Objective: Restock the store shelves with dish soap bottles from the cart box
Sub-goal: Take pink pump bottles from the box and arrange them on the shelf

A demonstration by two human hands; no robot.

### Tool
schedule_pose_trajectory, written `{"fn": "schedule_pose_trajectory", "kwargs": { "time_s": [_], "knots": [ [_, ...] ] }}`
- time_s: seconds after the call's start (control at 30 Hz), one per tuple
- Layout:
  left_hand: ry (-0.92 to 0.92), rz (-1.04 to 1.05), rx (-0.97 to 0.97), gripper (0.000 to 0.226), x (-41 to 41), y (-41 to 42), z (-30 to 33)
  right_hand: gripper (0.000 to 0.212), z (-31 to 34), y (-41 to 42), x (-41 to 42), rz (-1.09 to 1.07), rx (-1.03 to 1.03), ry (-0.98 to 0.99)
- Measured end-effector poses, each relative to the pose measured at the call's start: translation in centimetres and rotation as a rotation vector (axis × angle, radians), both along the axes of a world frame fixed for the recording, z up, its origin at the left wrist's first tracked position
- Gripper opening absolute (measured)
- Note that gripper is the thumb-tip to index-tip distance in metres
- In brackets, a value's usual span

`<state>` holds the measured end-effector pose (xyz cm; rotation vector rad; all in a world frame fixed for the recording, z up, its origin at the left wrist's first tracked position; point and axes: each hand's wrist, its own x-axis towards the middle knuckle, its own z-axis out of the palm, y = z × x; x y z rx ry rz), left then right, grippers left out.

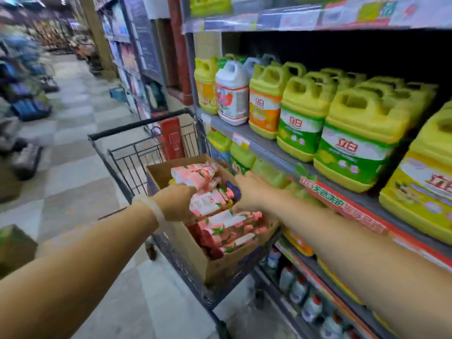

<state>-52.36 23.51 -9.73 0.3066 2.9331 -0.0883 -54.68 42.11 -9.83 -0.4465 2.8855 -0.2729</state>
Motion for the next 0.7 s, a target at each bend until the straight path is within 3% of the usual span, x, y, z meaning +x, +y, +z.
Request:
{"fn": "schedule_pose_trajectory", "kwargs": {
  "time_s": [0.17,0.27,0.37,0.43,0.47,0.6,0.7],
  "knots": [
    [-0.149,0.012,0.072,0.056,-5.9,-0.9,-5.6,0.075,-5.7,-1.4,-5.2,-0.089,0.023,-0.194],
    [-0.262,-0.014,0.105,0.05,-9.1,-1.3,-9.3,0.087,-9.8,-1.9,-6.9,-0.22,-0.081,-0.37],
    [-0.396,-0.034,0.128,0.051,-12.6,-1.5,-12.8,0.064,-13.8,-2.7,-8.5,-0.354,-0.196,-0.482],
    [-0.451,-0.072,0.166,0.046,-15.1,-1.8,-14.7,0.042,-16.7,-3.3,-9.8,-0.432,-0.259,-0.472],
    [-0.492,-0.087,0.198,0.041,-16.3,-1.9,-15.5,0.041,-18.2,-3.7,-10.5,-0.475,-0.309,-0.45],
    [-0.66,-0.109,0.306,0.044,-20.1,-1.6,-19.1,0.072,-22.8,-5.5,-12.5,-0.846,-0.309,-0.436],
    [-0.76,-0.069,0.336,0.046,-22.2,-1.4,-22.5,0.086,-25.6,-6.4,-13.5,-1.085,-0.271,-0.545]
  ]
}}
